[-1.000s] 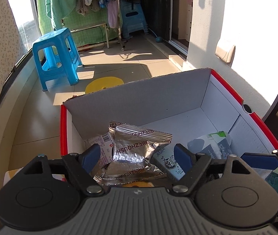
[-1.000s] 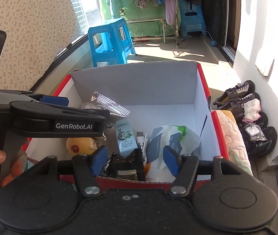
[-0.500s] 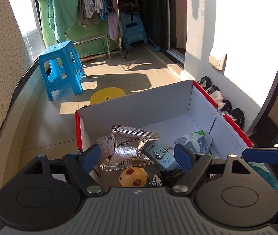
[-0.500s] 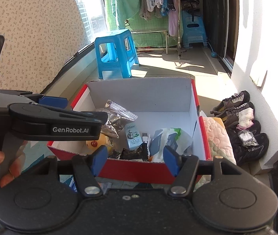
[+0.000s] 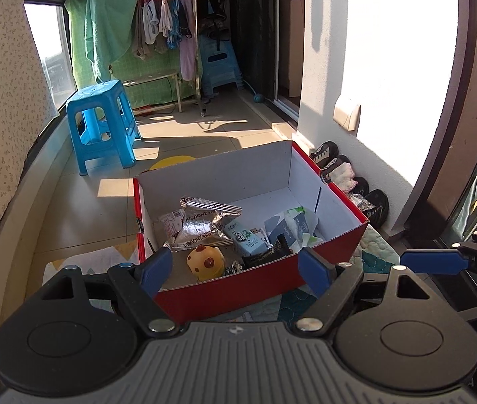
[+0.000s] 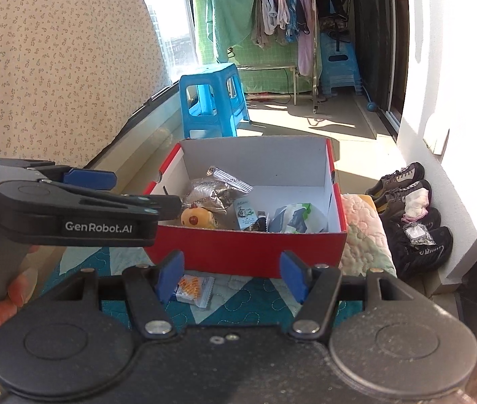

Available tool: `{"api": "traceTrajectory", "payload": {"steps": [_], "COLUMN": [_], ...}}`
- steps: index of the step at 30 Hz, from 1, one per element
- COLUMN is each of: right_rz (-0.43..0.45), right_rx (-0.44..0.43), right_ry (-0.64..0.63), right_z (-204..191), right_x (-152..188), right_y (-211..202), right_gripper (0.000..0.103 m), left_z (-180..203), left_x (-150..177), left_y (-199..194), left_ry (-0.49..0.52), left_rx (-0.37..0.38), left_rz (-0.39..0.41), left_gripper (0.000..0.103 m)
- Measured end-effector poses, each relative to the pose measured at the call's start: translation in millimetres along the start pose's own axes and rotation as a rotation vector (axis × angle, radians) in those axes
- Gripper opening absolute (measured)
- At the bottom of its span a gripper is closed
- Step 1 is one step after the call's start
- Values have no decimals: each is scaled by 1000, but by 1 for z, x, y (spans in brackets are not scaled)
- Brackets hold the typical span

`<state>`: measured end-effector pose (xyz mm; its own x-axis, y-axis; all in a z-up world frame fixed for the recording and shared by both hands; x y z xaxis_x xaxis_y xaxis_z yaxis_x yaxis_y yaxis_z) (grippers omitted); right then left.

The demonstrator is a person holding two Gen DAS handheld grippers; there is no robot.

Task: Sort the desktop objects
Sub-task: 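Move both open tools back toward the blue cracker pack and white sausage pack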

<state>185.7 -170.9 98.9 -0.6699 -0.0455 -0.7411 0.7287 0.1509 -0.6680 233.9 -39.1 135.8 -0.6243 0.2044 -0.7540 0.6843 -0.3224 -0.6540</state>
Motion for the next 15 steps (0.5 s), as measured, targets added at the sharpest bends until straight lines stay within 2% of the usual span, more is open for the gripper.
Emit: {"api": "traceTrajectory", "payload": {"steps": [10, 15], "right_rz": [13, 22], "right_rx": [-27, -8], "right_ry": [-5, -1], "right_z": [-7, -9], "right_x": [35, 55], "right_y": [-33, -41], "right_gripper": [64, 65], "left_z": [4, 4], "left_x": [40, 57], "left_y": [-41, -51], "left_ry": [-60, -66], "left_rx": [11, 0], "left_rz": [45, 68], "left_gripper": [82, 82]}}
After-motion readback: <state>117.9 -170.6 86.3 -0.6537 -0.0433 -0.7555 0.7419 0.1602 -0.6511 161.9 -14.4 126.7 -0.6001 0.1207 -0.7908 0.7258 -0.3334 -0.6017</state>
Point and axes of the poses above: each gripper's, at about its wrist camera, not at the fingertips, and y roughly the way its jaws point, z to its right, x to its underside, the point moved 2 cm from there along y, roughly the way its jaws point, and after that the axes turned 8 degrees about x, right-handed, at the moved point
